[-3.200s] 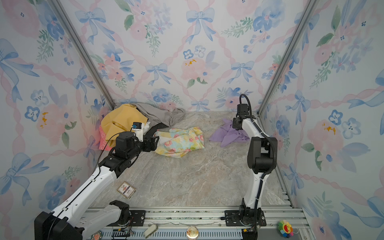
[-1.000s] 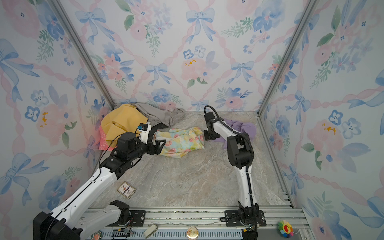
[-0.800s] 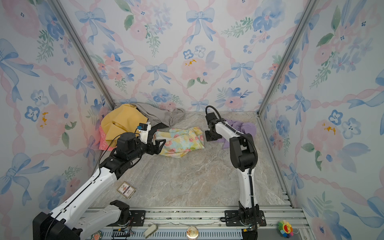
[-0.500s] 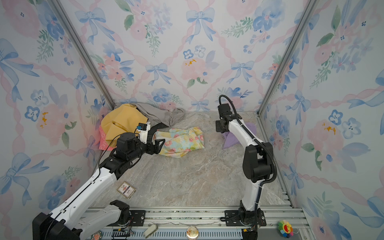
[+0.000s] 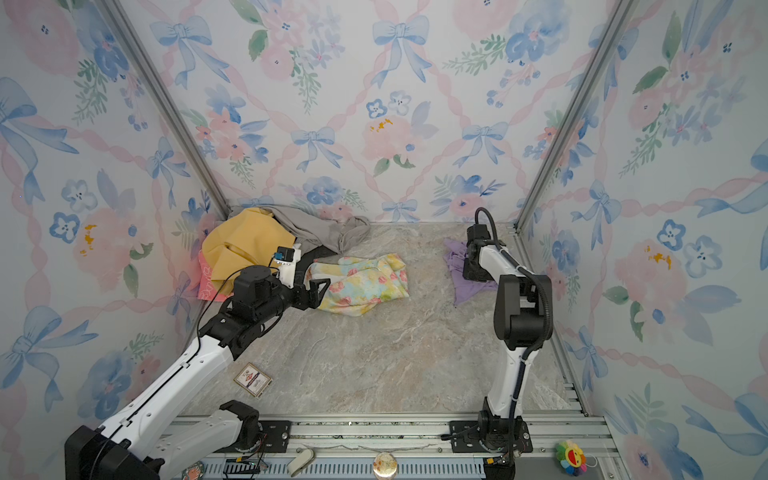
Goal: Pick out a specific cloth from the pile
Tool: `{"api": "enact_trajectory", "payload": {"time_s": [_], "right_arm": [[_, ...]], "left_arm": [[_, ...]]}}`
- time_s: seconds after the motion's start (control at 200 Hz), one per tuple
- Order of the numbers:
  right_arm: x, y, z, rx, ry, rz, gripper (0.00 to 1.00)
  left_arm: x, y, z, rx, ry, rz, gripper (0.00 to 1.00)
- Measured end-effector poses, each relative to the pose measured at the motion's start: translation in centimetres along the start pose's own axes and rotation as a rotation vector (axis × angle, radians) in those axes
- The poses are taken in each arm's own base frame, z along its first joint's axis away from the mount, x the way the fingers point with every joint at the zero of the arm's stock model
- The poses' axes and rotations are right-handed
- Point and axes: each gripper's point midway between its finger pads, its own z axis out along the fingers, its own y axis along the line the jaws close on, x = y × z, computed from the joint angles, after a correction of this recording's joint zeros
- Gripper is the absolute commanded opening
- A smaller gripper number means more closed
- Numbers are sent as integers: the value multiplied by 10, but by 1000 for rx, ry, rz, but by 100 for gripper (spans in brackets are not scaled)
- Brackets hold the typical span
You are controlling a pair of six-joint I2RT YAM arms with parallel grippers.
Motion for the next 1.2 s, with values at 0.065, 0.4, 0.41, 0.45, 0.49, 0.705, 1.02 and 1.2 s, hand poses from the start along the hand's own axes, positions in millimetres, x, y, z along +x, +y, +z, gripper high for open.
{"api": "enact_trajectory", "payload": {"time_s": [0.065,0.4,0.41,0.45,0.49,0.705,1.02,1.2], "right_arm": [[3,4,13,5,27,-7,5],[-6,7,-51,-105,-115,13,97],[-7,7,-56,-111,-126,16,97],[-12,3,-82,-141,-191,31,97],[-17,-3,-111,-174,-273,53,97],[-2,-34,-222,-296,-639,139,97],[78,-49,-213,-319,-770,161,97],[82,-56,-228,-330,-891,181,97]], "left_arm": [[0,-1,0,1,1,3,93],[3,11,0,-73,-6,26,98],[4,11,0,-75,-6,26,98],[4,15,-1,-95,-11,29,98],[4,18,-3,-117,-19,33,98],[-6,44,-25,-271,-149,41,98],[-9,82,-78,-479,-419,71,98],[-2,91,-86,-530,-482,95,98]]}}
